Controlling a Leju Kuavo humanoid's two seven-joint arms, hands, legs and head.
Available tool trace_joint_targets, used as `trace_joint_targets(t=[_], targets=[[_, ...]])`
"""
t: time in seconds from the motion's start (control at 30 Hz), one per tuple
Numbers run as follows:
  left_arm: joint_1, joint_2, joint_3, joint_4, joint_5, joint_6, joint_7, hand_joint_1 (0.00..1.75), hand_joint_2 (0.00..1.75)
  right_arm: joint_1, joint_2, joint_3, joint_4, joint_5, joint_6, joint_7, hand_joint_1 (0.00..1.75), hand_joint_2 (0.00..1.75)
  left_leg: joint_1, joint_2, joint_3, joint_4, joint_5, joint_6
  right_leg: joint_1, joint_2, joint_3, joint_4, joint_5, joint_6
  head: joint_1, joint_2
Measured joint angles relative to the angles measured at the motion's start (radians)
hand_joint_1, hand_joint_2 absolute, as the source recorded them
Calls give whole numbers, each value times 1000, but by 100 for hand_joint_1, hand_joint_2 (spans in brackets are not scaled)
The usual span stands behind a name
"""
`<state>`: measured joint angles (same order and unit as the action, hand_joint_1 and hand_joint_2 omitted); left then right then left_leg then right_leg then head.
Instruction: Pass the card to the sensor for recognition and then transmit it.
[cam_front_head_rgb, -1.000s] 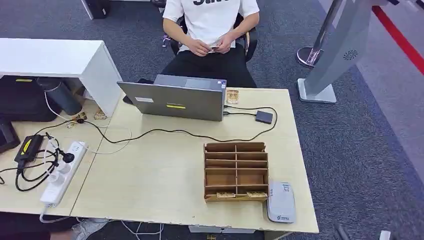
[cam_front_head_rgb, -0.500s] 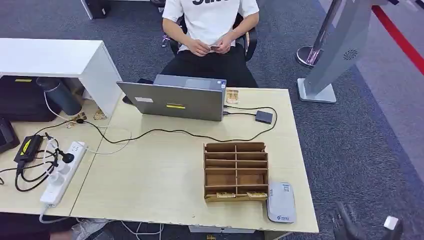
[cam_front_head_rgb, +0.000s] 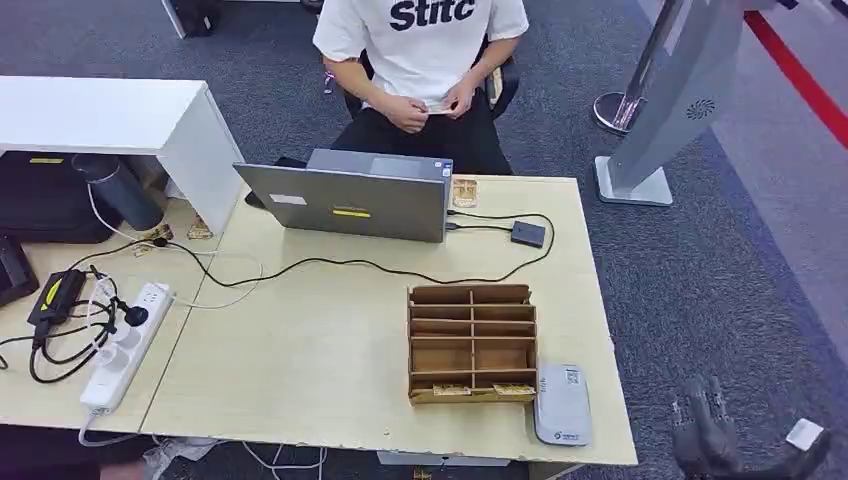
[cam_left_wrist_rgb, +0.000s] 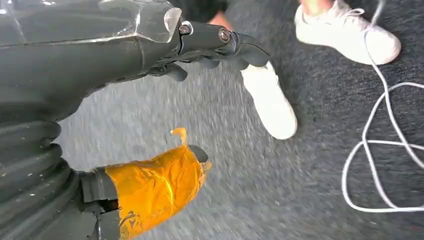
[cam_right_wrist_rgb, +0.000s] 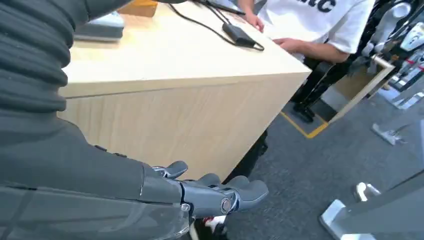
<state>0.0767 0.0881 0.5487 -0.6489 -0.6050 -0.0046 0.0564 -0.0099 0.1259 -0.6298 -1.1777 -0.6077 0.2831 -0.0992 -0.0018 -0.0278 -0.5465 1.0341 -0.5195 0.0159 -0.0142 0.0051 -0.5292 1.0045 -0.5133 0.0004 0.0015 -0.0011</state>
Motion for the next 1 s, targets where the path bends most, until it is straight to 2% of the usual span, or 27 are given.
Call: trace_joint_targets(t=[0.17, 0.57, 0.77, 1.0], targets=[[-31, -62, 158, 45, 76, 14, -53, 0, 175, 23, 38, 9, -121, 8, 0, -4, 0, 175, 0, 0, 0, 0, 0, 0, 0, 0, 0, 0, 0, 0, 0, 0], [-73, -184, 410, 98, 214, 20, -157, 0, 175, 72, 82, 97, -420, 167, -23, -58, 0, 175, 0, 1, 0, 0, 0, 0, 0, 0, 0, 0, 0, 0, 0, 0], [-85, -222, 486, 115, 254, 20, -187, 0, 175, 79, 83, 177, -539, 322, -48, -100, 0, 175, 0, 1, 0, 0, 0, 0, 0, 0, 0, 0, 0, 0, 0, 0], [-89, -239, 519, 132, 261, 18, -202, 0, 175, 46, 72, 288, -596, 541, -100, -109, 0, 175, 0, 0, 0, 0, 0, 0, 0, 0, 0, 0, 0, 0, 0, 0]])
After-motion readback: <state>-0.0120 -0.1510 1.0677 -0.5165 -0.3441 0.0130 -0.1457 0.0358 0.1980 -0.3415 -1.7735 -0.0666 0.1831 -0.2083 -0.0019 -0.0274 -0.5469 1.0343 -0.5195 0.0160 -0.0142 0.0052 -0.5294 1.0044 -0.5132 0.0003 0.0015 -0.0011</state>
